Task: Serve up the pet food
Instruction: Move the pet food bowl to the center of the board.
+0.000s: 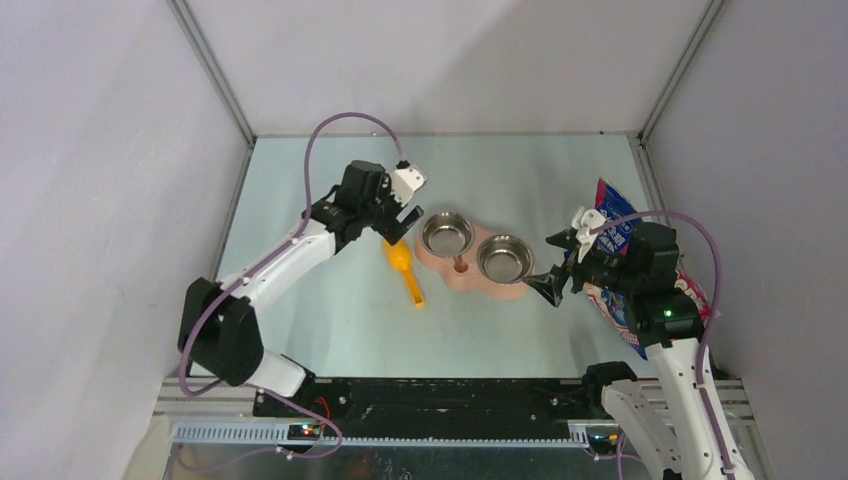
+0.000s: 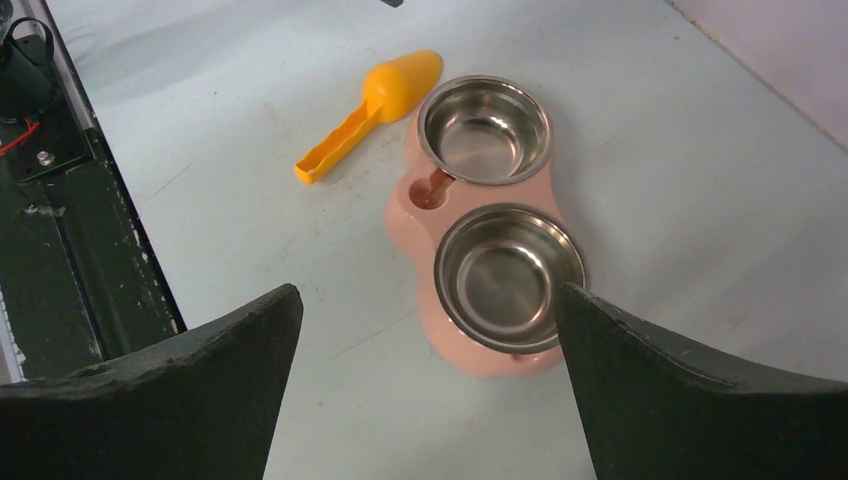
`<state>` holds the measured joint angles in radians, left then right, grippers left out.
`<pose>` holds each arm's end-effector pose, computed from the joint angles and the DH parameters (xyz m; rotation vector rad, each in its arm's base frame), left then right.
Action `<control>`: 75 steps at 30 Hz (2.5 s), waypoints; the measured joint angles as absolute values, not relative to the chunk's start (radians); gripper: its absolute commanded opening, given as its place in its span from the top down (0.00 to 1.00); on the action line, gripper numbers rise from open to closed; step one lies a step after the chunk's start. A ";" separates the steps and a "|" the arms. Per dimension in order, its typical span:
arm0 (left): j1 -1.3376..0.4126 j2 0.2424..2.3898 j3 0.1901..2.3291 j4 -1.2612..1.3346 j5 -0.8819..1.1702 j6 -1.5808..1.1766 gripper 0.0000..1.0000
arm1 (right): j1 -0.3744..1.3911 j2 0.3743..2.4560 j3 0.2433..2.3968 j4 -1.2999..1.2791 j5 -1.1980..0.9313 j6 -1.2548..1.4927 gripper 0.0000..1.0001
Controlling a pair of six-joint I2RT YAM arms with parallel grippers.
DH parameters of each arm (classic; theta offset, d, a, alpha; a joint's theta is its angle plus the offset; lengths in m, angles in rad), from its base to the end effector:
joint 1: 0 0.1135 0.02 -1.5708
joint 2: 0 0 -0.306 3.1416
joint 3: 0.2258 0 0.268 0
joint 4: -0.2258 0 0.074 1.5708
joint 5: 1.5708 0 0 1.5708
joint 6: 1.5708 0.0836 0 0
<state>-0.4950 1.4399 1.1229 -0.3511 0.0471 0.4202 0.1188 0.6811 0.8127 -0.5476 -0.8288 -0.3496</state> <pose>0.3242 -0.1795 0.2949 1.0124 1.9978 -0.0933 0.1443 0.0793 0.3472 -0.9332 1.6555 0.6612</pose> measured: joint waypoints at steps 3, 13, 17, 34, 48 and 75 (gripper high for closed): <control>-0.503 1.488 1.173 -0.351 0.047 0.409 0.02 | 0.121 0.684 0.809 -0.542 -0.825 -0.349 0.00; -0.551 1.624 1.271 -0.342 0.053 0.357 0.02 | 0.134 0.694 0.797 -0.537 -0.811 -0.350 0.00; -0.569 1.681 1.287 -0.339 0.019 0.337 0.02 | 0.136 0.693 0.797 -0.537 -0.811 -0.352 0.00; -0.581 1.813 1.368 -0.358 -0.025 0.232 0.02 | 0.141 0.690 0.788 -0.537 -0.804 -0.371 0.00; -0.593 1.934 1.421 -0.388 -0.076 0.164 0.23 | 0.141 0.687 0.786 -0.537 -0.804 -0.374 0.00; -0.584 2.142 1.691 -0.579 -0.164 -0.028 1.00 | 0.129 0.683 0.782 -0.536 -0.804 -0.374 0.00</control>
